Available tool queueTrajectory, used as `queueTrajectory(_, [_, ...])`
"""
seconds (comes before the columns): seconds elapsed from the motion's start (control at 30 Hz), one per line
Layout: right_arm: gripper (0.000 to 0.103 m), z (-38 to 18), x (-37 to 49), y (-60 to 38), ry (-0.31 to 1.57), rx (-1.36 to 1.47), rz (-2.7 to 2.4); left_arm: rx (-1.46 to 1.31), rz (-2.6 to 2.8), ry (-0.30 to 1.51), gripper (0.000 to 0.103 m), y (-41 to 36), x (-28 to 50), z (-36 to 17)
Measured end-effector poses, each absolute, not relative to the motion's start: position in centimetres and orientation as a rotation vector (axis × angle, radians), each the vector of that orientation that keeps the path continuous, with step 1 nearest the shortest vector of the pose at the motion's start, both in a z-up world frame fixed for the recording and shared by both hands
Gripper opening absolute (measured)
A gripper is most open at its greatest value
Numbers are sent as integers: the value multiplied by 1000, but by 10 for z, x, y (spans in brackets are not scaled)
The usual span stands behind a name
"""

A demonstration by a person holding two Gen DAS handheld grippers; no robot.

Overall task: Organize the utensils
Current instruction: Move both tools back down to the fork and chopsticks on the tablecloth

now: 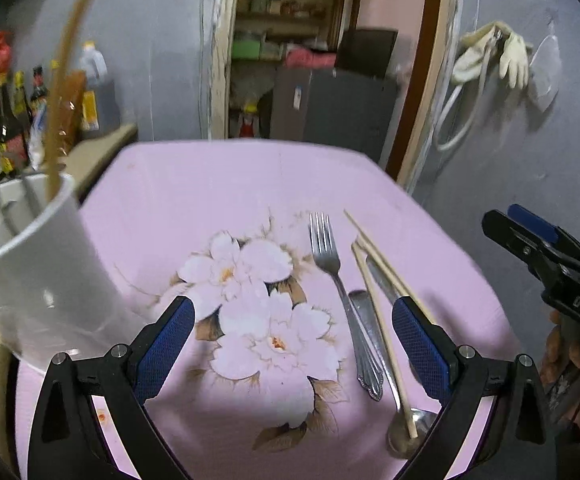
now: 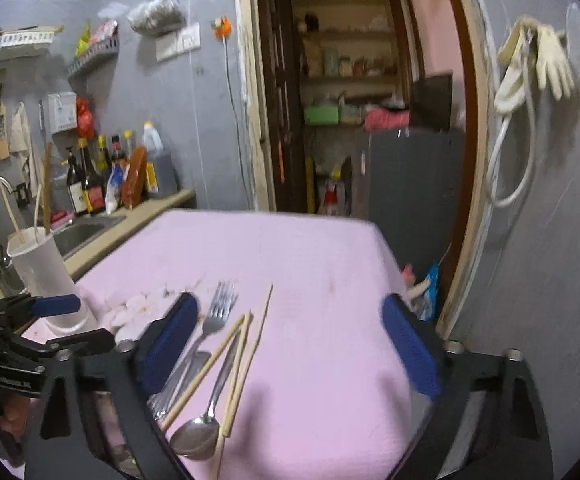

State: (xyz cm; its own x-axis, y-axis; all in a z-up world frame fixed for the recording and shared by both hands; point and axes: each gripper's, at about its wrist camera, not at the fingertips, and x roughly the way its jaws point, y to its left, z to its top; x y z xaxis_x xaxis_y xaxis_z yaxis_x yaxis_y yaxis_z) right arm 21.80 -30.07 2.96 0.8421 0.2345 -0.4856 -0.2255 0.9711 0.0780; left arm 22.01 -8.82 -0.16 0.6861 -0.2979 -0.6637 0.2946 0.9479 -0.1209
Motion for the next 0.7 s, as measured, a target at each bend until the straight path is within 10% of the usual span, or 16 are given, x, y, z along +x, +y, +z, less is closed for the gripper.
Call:
queueTrajectory(0.47, [37,-12,266,-287,839,25,319,-31,-375,885,61,-97,279,-21])
queueTrajectory(0.7, [33,-24,282,-273,917,-27,347,-85,-389,939,59,-92,301,-30])
